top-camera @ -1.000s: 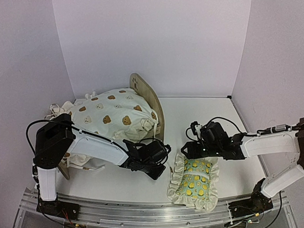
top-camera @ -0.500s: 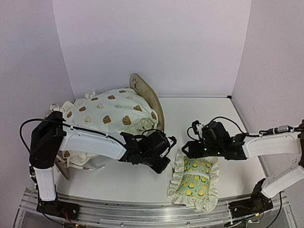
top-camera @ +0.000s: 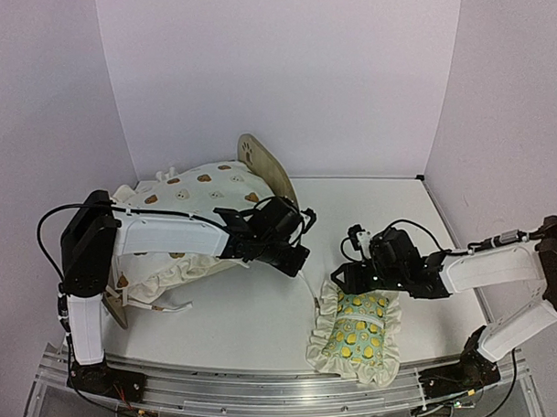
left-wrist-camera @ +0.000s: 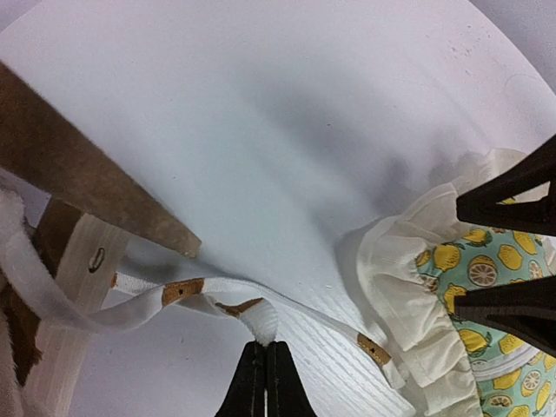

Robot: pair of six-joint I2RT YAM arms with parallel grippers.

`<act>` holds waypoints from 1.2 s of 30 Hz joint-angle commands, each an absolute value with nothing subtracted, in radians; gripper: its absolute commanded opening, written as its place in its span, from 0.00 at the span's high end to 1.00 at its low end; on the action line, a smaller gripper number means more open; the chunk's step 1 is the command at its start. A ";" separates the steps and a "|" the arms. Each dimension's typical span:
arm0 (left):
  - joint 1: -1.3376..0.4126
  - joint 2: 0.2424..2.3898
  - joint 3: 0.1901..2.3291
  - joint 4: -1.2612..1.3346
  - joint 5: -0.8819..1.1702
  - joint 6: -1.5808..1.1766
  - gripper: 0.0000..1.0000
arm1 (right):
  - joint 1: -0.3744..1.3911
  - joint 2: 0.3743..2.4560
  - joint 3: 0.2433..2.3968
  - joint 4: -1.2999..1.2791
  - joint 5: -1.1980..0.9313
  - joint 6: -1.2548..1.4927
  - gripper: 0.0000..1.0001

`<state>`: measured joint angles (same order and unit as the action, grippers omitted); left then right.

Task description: Set up the pet bed

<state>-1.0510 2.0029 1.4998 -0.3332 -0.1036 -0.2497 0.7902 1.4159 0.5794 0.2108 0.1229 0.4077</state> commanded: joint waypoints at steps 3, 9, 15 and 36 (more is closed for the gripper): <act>-1.024 2.013 1.539 -0.319 -0.052 -0.224 1.00 | 0.786 1.575 0.561 0.521 -0.089 0.317 0.36; -1.017 2.010 1.544 -0.314 -0.025 -0.229 1.00 | 0.786 1.783 0.596 0.818 -0.172 0.317 0.31; -1.014 1.990 1.540 -0.318 -0.003 -0.235 1.00 | 0.786 1.907 0.638 0.991 -0.142 0.287 0.28; -1.003 1.963 1.536 -0.317 0.046 -0.245 1.00 | 0.810 2.074 0.740 1.072 0.039 0.257 0.33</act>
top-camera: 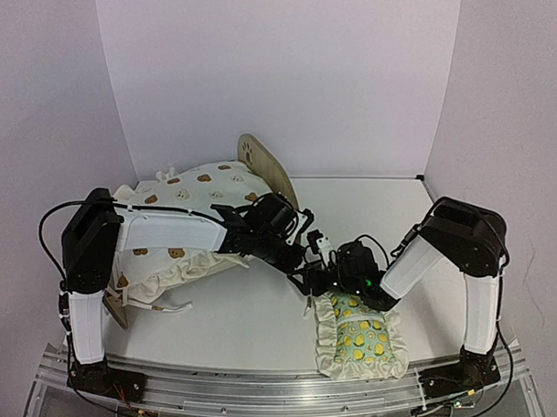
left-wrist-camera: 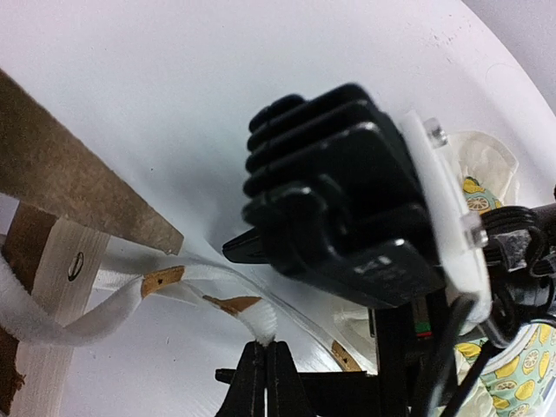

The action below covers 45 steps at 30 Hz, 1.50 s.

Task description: Set up the pet bed

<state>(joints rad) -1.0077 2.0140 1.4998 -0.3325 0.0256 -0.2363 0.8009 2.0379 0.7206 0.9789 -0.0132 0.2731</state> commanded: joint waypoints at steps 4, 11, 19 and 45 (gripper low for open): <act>-1.002 1.962 1.540 -0.316 0.053 -0.247 1.00 | 0.814 2.113 0.732 1.170 0.080 0.258 0.36; -1.002 1.964 1.543 -0.316 0.069 -0.250 1.00 | 0.823 2.176 0.749 1.259 0.125 0.259 0.46; -1.000 1.968 1.551 -0.313 0.084 -0.254 1.00 | 0.830 2.196 0.760 1.289 0.135 0.255 0.57; -1.001 1.947 1.553 -0.306 0.091 -0.263 1.00 | 0.834 2.228 0.787 1.315 0.137 0.248 0.91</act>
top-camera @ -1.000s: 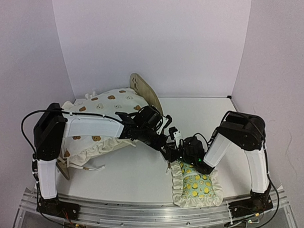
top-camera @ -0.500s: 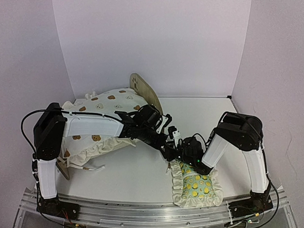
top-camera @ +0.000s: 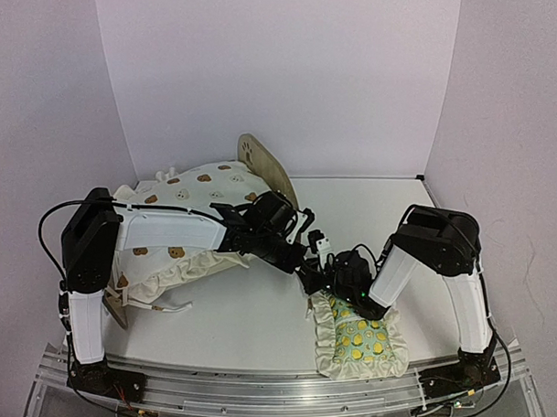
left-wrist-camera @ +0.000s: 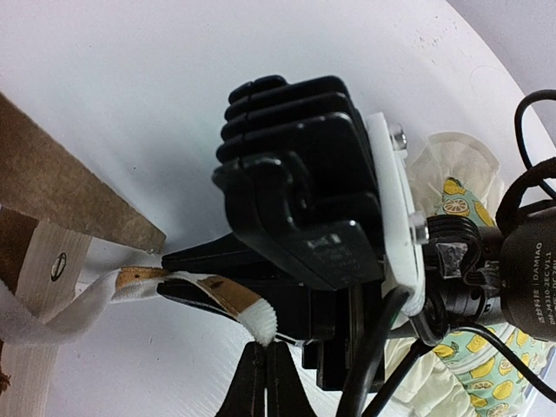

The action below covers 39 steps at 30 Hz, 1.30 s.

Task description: Set up the pet bed

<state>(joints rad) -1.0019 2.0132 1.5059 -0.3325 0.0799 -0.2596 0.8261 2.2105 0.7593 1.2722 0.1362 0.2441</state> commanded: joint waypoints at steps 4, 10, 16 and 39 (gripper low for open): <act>-1.000 1.939 1.548 -0.295 0.058 -0.266 1.00 | 0.833 2.207 0.766 1.315 0.120 0.267 1.00; -0.999 1.931 1.534 -0.271 -0.049 -0.280 1.00 | 0.833 2.141 0.699 1.310 0.048 0.343 1.00; -0.999 1.926 1.521 -0.246 -0.134 -0.291 1.00 | 0.834 2.042 0.619 1.258 -0.019 0.432 1.00; -1.001 1.971 1.616 -0.321 -0.296 -0.329 0.51 | 0.842 1.695 0.771 0.434 -0.118 0.541 1.00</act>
<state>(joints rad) -1.0129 2.0247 1.5821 -0.3122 -0.2433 -0.3044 0.8368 1.7369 0.7058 0.6171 -0.1292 0.5035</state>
